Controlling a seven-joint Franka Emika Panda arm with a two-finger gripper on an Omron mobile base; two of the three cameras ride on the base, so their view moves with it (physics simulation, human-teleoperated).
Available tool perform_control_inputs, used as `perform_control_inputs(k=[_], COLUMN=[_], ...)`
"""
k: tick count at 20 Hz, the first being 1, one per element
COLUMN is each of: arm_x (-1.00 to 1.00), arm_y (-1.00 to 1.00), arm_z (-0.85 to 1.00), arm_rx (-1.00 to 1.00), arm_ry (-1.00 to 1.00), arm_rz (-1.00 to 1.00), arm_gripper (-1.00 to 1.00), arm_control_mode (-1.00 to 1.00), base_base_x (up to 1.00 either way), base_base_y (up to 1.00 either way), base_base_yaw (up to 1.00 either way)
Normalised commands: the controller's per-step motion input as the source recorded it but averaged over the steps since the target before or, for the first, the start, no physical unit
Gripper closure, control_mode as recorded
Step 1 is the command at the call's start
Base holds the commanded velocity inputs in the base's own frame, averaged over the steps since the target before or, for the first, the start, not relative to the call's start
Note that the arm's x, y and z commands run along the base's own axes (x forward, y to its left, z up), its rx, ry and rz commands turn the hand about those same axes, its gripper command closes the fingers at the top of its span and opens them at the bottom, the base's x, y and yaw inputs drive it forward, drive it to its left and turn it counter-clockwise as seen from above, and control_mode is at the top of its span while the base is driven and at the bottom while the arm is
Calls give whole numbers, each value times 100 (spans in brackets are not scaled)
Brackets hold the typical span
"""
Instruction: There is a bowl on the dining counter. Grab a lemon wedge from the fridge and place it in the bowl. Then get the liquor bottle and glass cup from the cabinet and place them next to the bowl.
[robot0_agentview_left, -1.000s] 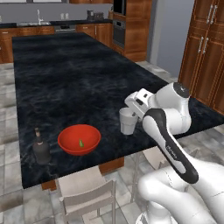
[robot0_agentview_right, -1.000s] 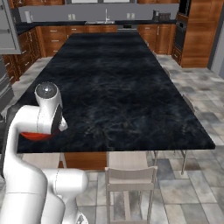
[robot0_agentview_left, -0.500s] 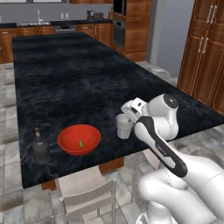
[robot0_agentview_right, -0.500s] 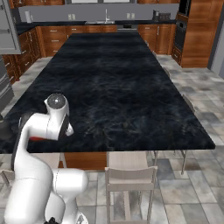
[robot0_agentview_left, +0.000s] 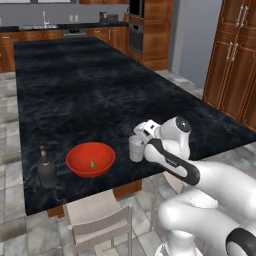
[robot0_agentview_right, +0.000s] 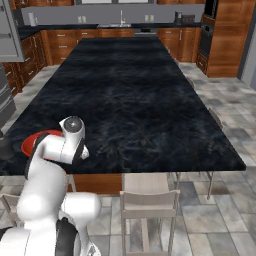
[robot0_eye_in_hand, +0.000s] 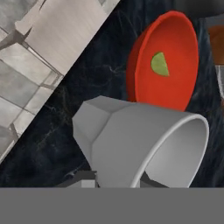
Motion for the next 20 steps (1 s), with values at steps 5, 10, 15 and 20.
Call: perform_control_inputs(k=[5,10,15,20], arm_x=[31,17,20,31], arm_y=[14,13,12,15], arm_z=[-42,-42,-33,-7], arm_rx=[0,0,0,-4], arm_ry=[0,0,0,0], arm_rz=[0,0,0,0], arm_gripper=[100,100,100,100], arm_control_mode=[-100,-100,-100,-100], base_base_x=[0,0,0,0], base_base_y=[0,0,0,0], base_base_yaw=[0,0,0,0])
